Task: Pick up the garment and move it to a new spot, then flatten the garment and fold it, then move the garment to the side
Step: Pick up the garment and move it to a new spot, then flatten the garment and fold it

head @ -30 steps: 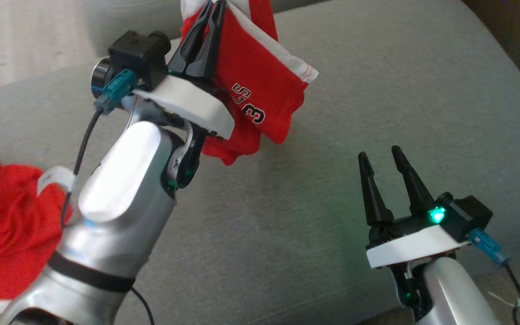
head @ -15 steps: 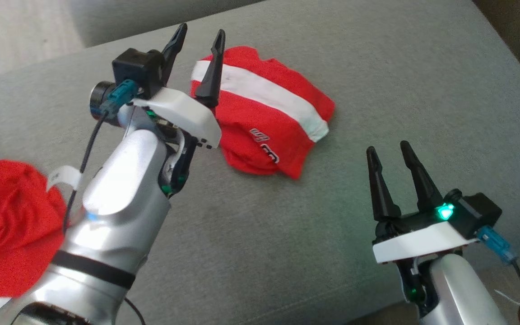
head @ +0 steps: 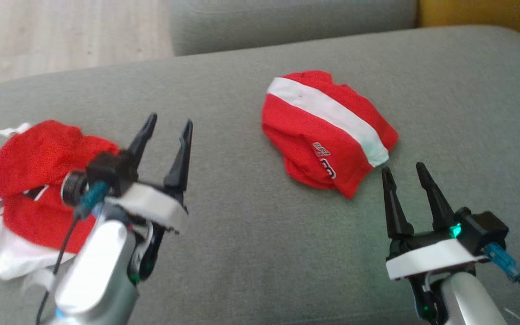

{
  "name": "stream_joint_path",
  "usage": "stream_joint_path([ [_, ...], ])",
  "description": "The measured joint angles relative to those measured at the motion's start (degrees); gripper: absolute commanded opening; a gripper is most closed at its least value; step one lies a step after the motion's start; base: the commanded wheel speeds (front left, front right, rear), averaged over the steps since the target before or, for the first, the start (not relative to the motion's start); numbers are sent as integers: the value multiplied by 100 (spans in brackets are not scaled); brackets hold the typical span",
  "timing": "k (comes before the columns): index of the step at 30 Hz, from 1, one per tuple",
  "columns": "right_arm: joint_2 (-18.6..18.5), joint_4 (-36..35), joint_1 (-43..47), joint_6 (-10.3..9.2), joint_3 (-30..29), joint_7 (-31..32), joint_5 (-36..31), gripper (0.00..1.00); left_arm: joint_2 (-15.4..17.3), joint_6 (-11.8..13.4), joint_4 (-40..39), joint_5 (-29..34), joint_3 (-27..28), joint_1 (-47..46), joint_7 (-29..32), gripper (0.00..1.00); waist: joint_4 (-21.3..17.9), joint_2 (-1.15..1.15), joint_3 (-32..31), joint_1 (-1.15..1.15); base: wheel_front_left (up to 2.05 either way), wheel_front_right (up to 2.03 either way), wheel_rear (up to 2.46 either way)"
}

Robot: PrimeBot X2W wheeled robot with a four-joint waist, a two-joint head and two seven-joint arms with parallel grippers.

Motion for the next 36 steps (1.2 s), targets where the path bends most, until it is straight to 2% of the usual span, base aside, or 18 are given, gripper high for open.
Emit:
stream_joint_path([
  [6, 1, 18, 220, 0, -110, 0, -27, 100, -43, 57, -437, 188, 241, 901, 0, 100, 295, 0, -256, 0, 0, 0, 0],
  [15, 2, 30, 344, 0, -207, 0, -68, 100, -482, 93, -994, 528, 792, 2024, 0, 100, 385, 0, -479, 0, 0, 0, 0],
  [23, 2, 40, 439, 0, -216, 0, -57, 100, -749, -178, -1188, 726, 1280, 2375, 0, 100, 317, 0, -536, 0, 0, 0, 0],
  [36, 2, 43, 439, 0, -181, 0, -21, 100, -871, -447, -1131, 932, 1473, 2448, 0, 100, 381, 0, -489, 0, 0, 0, 0],
])
